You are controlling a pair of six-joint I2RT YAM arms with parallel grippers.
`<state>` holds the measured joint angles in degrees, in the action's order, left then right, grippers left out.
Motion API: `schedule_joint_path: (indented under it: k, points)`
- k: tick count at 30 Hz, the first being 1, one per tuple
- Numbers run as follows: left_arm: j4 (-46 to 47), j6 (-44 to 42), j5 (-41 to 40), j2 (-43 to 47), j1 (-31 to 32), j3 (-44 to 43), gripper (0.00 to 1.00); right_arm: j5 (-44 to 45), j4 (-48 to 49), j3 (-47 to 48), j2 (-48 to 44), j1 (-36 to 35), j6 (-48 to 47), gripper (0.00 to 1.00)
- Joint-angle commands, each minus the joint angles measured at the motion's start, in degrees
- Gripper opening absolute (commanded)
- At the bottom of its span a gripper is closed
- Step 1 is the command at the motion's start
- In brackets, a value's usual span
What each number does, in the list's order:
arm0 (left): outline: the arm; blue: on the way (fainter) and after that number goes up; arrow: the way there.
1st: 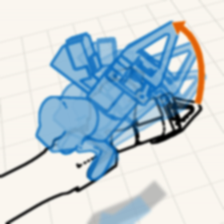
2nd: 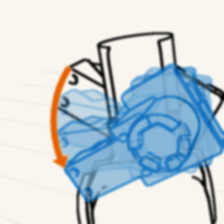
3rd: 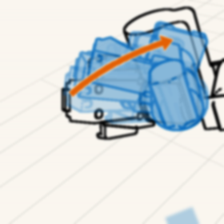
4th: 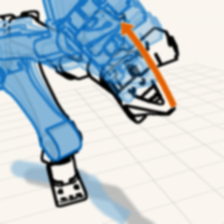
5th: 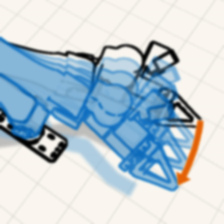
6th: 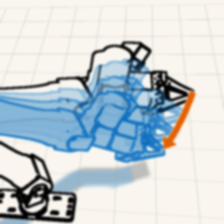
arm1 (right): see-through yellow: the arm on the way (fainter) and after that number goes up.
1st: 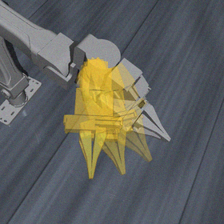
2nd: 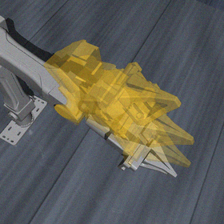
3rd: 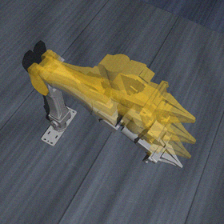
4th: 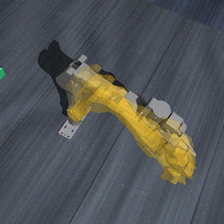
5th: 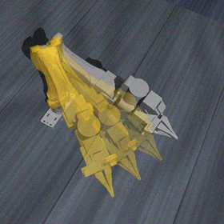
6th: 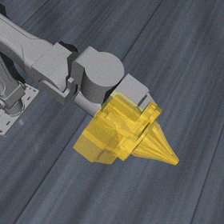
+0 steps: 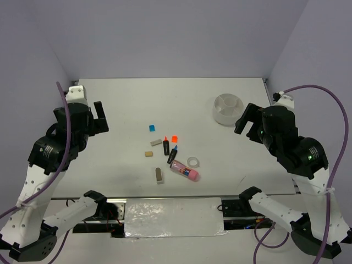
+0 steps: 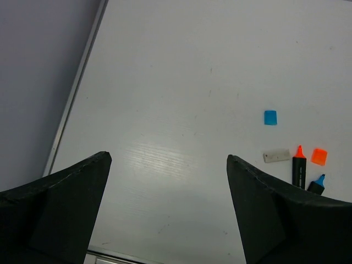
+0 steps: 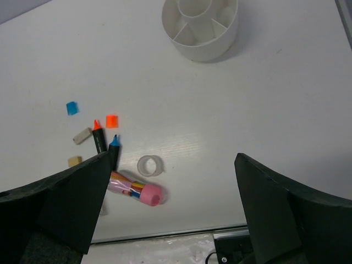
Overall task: Sort the stationery into containers
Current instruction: Pick up the stationery from the center of the board.
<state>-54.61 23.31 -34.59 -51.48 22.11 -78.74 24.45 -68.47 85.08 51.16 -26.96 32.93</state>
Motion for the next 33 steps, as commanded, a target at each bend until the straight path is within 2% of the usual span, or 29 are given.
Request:
schedule_joint_path:
  k: [1,10,13,14,17,25,30,33]
  points:
    - [4.42,-3.01,4.33,0.51,0.04,0.08,0.99,2.18,-0.88,1.76,-0.26,0.33,1.97,1.00]
    - [10.22,-12.49,20.59,-1.77,4.16,2.27,0.99,1.75,1.67,0.70,-2.99,0.42,2.49,1.00]
    - [12.85,-22.03,27.18,-4.57,8.55,3.94,0.99,2.18,0.88,0.79,-2.03,0.42,3.54,1.00]
    - [13.64,-24.25,32.60,-5.55,9.35,4.29,0.99,2.36,0.44,1.05,-1.50,0.42,3.55,1.00]
    - [15.14,-33.05,41.23,-9.24,14.44,5.44,0.99,2.62,-0.79,1.41,0.34,0.68,3.81,1.00]
    - [26.21,-45.36,43.46,-19.52,24.28,13.70,0.99,-0.71,2.28,-2.63,-0.97,0.77,2.76,1.00]
    - [26.74,-46.34,43.99,-30.13,29.74,11.25,0.97,-0.98,2.46,-4.83,-2.72,0.86,2.67,1.00]
    - [25.87,-46.69,43.73,-36.29,32.64,9.14,0.93,-0.80,2.64,-6.15,-3.87,1.03,3.02,1.00]
